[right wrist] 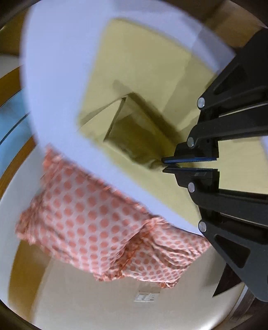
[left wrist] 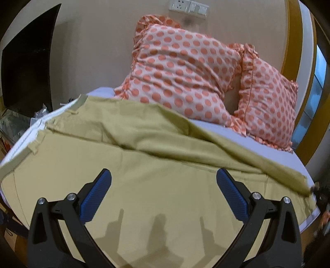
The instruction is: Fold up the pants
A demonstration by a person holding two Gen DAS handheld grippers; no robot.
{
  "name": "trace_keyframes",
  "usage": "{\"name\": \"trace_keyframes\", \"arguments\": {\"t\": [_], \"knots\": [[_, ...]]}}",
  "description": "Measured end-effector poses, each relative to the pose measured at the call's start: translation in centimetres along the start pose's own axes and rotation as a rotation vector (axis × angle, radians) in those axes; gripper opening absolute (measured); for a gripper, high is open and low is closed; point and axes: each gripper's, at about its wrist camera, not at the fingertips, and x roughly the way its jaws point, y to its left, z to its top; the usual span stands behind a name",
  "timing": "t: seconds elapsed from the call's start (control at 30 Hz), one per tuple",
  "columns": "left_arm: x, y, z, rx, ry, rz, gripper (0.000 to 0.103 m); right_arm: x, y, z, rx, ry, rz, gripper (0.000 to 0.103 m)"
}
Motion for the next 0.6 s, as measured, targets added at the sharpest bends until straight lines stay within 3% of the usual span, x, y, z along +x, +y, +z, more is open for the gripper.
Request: {"name": "trace_keyframes", "arguments": {"t": [0.03,0.1,0.13,0.33,0.4,0.53,0.6], "knots": [[0.1,-0.1,0.6,0.003,0.001,-0.004,0.101,0.1,-0.6,-0.2,0.027,0.025,-0.013,0.012],[0.2,-0.1,1.2,0.010,0.006,-0.008,0.101,0.4,-1.4,-0.3,0.062,0.049,-0.012,0.032],[0.2,-0.1,1.2,0.004,0.011,-0.003,0.101,0.3,-1.4,-0.7,0.065,0.053,-0.012,0.036],[1.8,1.5,2.6,-0.070,0.090,-0.015,0.101,0.6,-1.6,-0.4,0.121,0.049,0.017,0.042],[2.2,1.9,2.8,-0.088,0.099,-0.002,0.101,0.2,-1.6,-0.3,0.161,0.057,0.019,0.048],[2.8,1.5,3.1,-0.081,0.102,-0.003,0.101,0.2,-0.7,0.3,0.214,0.048,-0.040,0.067],[3.1,0.9,3.0,-0.062,0.104,-0.017,0.101,0.5,0.2,0.6,0.202,0.032,-0.088,0.067]]}}
